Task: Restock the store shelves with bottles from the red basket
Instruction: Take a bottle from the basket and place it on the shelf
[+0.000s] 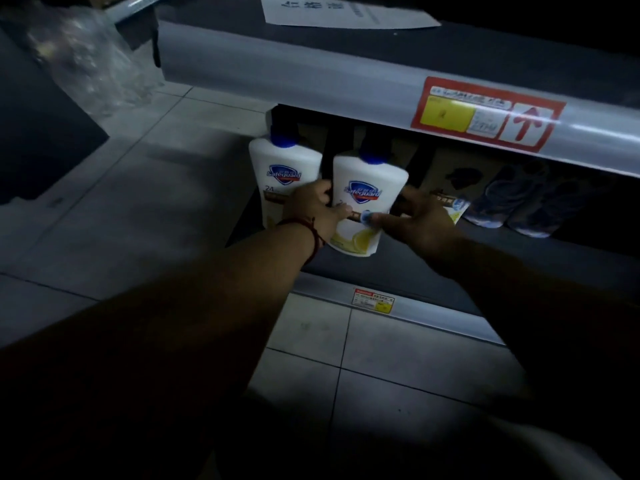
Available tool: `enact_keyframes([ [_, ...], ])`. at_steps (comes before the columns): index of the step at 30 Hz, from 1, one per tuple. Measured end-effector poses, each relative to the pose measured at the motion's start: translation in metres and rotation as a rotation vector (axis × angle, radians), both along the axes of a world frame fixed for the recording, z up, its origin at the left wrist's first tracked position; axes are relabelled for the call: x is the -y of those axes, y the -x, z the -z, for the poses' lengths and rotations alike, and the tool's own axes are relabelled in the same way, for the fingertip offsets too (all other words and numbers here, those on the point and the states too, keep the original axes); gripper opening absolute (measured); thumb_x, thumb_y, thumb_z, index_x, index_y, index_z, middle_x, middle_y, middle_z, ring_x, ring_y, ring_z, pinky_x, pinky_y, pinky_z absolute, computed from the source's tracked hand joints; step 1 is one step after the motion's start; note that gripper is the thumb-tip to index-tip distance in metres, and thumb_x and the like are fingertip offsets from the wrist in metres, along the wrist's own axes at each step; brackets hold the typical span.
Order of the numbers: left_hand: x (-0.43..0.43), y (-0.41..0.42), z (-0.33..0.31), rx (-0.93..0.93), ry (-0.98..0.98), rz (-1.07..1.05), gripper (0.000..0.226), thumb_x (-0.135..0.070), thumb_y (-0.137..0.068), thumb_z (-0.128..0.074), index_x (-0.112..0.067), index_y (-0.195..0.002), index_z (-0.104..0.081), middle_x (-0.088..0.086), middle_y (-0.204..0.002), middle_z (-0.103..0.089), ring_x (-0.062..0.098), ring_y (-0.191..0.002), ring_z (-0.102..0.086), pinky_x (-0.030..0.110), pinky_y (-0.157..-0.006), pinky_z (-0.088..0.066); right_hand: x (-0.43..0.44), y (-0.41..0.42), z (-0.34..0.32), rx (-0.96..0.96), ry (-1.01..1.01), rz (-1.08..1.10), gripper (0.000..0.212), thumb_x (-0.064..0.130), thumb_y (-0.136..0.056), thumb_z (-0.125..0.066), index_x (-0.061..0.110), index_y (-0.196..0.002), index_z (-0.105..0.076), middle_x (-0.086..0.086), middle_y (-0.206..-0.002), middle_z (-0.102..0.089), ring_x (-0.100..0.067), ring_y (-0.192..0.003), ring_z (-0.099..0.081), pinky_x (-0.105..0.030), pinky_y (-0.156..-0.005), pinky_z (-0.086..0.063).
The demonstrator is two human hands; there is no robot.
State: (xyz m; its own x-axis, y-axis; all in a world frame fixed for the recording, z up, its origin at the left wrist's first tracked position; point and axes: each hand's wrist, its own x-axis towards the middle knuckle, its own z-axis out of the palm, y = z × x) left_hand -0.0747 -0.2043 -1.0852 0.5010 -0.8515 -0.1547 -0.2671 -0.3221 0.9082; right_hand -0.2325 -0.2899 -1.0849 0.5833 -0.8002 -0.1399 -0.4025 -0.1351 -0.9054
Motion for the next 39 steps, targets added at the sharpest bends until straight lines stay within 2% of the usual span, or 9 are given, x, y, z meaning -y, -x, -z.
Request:
enact_keyframes([
  [3,0.003,0.001,0.006,-0.053,-0.103,0.008,0.037,-0.005,-0.083,-0.072,-0.009,-0.119,-0.066,0.010,-0.119,-0.069,0.023,-0.112,-0.063,0.041,-0.104,-0.048,-0.005,-0.005,0.021,-0.145,-0.027,0.088,0.056,0.024,-0.075,-0.083,0.019,-0.125,-0.058,-0.003,-0.116,-0.068,-0.020,-0.101,-0.066,-0.042,-0.087,-0.058],
  [5,0.005,0.001,0.009,-0.061,-0.165,0.024,0.037,-0.002,-0.080,-0.073,-0.011,-0.116,-0.068,0.008,-0.116,-0.071,0.023,-0.112,-0.063,0.042,-0.104,-0.048,-0.007,-0.009,0.028,-0.191,-0.016,0.142,0.053,0.025,-0.078,-0.081,0.019,-0.124,-0.057,-0.006,-0.116,-0.067,-0.025,-0.101,-0.066,-0.048,-0.087,-0.057],
  [9,0.005,-0.002,0.013,-0.091,-0.235,0.033,0.040,-0.001,-0.076,-0.075,-0.011,-0.115,-0.069,0.009,-0.114,-0.071,0.027,-0.111,-0.063,0.043,-0.102,-0.049,-0.008,-0.018,0.033,-0.253,0.047,0.172,0.051,0.025,-0.078,-0.080,0.015,-0.122,-0.056,-0.008,-0.117,-0.066,-0.027,-0.102,-0.065,-0.049,-0.086,-0.057],
  [14,0.006,-0.001,0.010,-0.107,-0.230,0.039,0.041,-0.003,-0.074,-0.077,-0.013,-0.113,-0.069,0.008,-0.113,-0.071,0.026,-0.109,-0.063,0.043,-0.102,-0.049,-0.005,-0.022,0.030,-0.273,0.018,0.155,0.052,0.017,-0.081,-0.077,0.013,-0.127,-0.053,-0.010,-0.121,-0.064,-0.029,-0.106,-0.063,-0.049,-0.090,-0.056],
  [18,0.009,-0.001,0.011,-0.137,-0.207,0.024,0.032,-0.005,-0.068,-0.080,-0.020,-0.095,-0.073,0.007,-0.104,-0.073,0.027,-0.103,-0.066,0.042,-0.098,-0.052,0.000,-0.019,0.030,-0.285,0.042,0.134,0.049,0.012,-0.084,-0.072,0.012,-0.128,-0.052,-0.009,-0.125,-0.063,-0.027,-0.111,-0.061,-0.045,-0.093,-0.054],
  [25,0.008,-0.004,0.015,-0.161,-0.183,-0.018,0.025,-0.003,-0.065,-0.080,-0.024,-0.077,-0.072,0.009,-0.100,-0.074,0.029,-0.100,-0.068,0.043,-0.095,-0.054,0.002,-0.015,0.024,-0.303,0.061,0.088,0.051,0.012,-0.084,-0.073,0.011,-0.129,-0.049,-0.008,-0.127,-0.062,-0.026,-0.115,-0.059,-0.040,-0.095,-0.052],
  [29,0.006,-0.004,0.020,-0.133,-0.185,0.016,0.033,-0.002,-0.068,-0.078,-0.012,-0.100,-0.075,0.011,-0.105,-0.074,0.031,-0.104,-0.066,0.045,-0.096,-0.053,0.001,-0.010,0.021,-0.313,0.085,0.058,0.055,0.010,-0.085,-0.071,0.010,-0.133,-0.045,-0.010,-0.132,-0.059,-0.027,-0.121,-0.056,-0.041,-0.100,-0.049],
  [31,0.007,-0.001,0.020,-0.108,-0.196,0.040,0.039,-0.003,-0.070,-0.078,-0.012,-0.108,-0.074,0.009,-0.107,-0.073,0.029,-0.106,-0.066,0.044,-0.098,-0.052,0.001,-0.008,0.019,-0.321,0.090,0.060,0.053,0.009,-0.086,-0.070,0.009,-0.133,-0.045,-0.011,-0.133,-0.058,-0.027,-0.122,-0.055,-0.038,-0.100,-0.048],
  [39,0.008,-0.006,0.019,-0.018,-0.213,0.067,0.037,-0.008,-0.073,-0.077,-0.011,-0.110,-0.074,0.009,-0.109,-0.073,0.028,-0.105,-0.065,0.043,-0.097,-0.053,0.000,-0.006,0.019,-0.346,0.106,0.037,0.055,0.010,-0.090,-0.066,0.011,-0.138,-0.040,-0.012,-0.137,-0.055,-0.029,-0.127,-0.052,-0.041,-0.104,-0.046],
])
